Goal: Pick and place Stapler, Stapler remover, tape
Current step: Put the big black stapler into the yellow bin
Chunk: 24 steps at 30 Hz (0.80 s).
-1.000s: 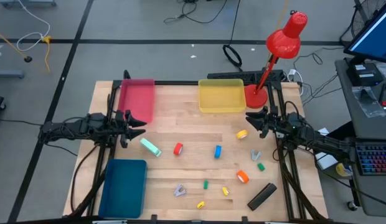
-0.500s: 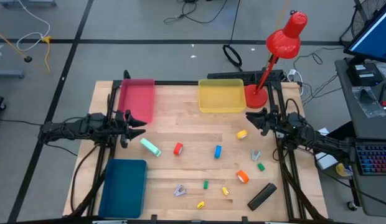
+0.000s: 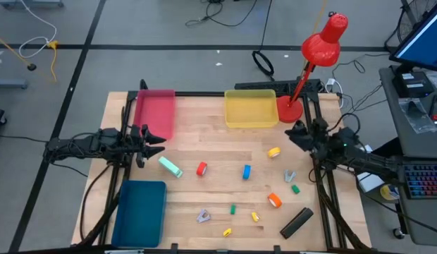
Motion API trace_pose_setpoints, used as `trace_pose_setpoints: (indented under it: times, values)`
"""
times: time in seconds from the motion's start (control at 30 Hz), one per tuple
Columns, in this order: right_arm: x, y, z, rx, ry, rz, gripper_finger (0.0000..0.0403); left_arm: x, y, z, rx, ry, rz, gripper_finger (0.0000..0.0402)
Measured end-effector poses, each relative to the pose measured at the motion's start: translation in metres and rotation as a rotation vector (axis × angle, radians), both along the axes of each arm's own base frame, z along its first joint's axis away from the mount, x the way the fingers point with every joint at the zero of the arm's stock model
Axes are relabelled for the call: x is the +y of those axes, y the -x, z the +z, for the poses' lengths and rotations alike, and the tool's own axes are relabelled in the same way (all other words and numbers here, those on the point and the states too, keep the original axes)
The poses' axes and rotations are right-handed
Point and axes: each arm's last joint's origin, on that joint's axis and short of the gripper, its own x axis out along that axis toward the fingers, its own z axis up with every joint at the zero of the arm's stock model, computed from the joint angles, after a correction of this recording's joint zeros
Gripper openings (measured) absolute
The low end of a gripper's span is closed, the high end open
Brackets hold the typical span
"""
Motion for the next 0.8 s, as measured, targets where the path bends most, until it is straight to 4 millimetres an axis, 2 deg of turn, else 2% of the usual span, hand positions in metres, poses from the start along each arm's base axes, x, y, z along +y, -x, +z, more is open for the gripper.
trace_pose_setpoints:
  times: [0.1, 0.17, 0.3, 0.4, 0.53, 0.8]
  values:
    - [0.003, 0.001, 0.028, 0.006, 0.074, 0.079, 0.0141, 0.0, 0.0, 0.0, 0.0, 0.0, 0.0, 0.0186]
    - [0.004, -0.004, 0.04, 0.068, 0.114, 0.159, 0.0141, 0.0, 0.0, 0.0, 0.0, 0.0, 0.0, 0.0186]
    - [0.008, -0.014, 0.072, 0.143, 0.207, 0.37, 0.0141, 0.0, 0.0, 0.0, -0.001, 0.0, 0.0, 0.0186]
    - [0.012, -0.025, 0.088, 0.212, 0.267, 0.55, 0.0141, 0.0, 0.0, 0.0, -0.001, 0.0, 0.0, 0.0186]
    - [0.019, -0.037, 0.096, 0.263, 0.343, 0.73, 0.0141, 0.0, 0.0, 0.0, -0.001, 0.0, 0.0, 0.0186]
    - [0.039, -0.049, 0.085, 0.309, 0.401, 0.967, 0.0141, 0.0, 0.0, 0.0, 0.0, 0.0, 0.0, 0.0186]
